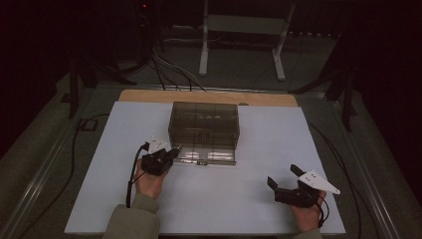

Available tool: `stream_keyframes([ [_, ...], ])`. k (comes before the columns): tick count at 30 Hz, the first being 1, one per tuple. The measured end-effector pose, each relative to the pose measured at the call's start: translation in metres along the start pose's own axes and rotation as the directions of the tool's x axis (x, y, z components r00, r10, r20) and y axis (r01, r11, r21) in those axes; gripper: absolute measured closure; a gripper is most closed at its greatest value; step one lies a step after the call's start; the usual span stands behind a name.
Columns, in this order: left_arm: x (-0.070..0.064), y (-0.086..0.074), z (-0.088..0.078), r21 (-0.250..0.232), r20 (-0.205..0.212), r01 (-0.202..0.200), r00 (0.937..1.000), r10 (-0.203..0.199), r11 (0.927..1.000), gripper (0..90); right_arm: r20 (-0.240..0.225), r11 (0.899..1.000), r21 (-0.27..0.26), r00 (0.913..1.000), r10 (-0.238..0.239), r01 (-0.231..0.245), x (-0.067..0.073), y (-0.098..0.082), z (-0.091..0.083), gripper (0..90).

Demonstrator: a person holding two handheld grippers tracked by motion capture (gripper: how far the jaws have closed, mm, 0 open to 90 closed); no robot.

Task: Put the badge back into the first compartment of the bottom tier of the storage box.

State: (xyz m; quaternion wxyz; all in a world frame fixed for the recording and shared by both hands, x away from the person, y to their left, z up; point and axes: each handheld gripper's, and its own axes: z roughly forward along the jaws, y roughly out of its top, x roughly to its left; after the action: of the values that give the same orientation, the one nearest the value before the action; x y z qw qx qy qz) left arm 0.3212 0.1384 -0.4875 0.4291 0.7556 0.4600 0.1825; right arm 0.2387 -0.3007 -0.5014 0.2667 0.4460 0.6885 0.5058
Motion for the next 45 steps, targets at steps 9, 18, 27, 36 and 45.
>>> stream_keyframes([
  [9, 0.002, 0.000, 0.002, 0.006, 0.001, 0.003, 1.0000, -0.003, 1.0000, 89.3, -0.001, 1.000, 0.000, 1.0000, -0.002, 0.002, 0.000, 0.000, 0.000, 0.4],
  [18, 0.003, 0.000, 0.004, 0.009, 0.004, 0.006, 1.0000, -0.006, 0.9999, 89.3, -0.002, 1.000, 0.001, 1.0000, -0.002, 0.002, 0.000, 0.000, 0.000, 0.4],
  [27, 0.004, 0.000, 0.007, 0.016, 0.005, 0.014, 0.9999, -0.014, 0.9998, 89.3, -0.004, 1.000, 0.002, 1.0000, -0.004, 0.004, 0.000, 0.000, 0.001, 0.4],
  [36, 0.006, 0.001, 0.011, 0.028, 0.017, 0.011, 0.9998, -0.012, 0.9995, 89.3, -0.005, 1.000, 0.005, 1.0000, -0.003, 0.004, 0.000, 0.000, 0.001, 0.4],
  [45, 0.007, 0.001, 0.017, 0.046, 0.024, 0.019, 0.9995, -0.020, 0.9987, 89.3, -0.006, 1.000, 0.006, 1.0000, -0.004, 0.004, 0.000, 0.000, 0.002, 0.4],
])
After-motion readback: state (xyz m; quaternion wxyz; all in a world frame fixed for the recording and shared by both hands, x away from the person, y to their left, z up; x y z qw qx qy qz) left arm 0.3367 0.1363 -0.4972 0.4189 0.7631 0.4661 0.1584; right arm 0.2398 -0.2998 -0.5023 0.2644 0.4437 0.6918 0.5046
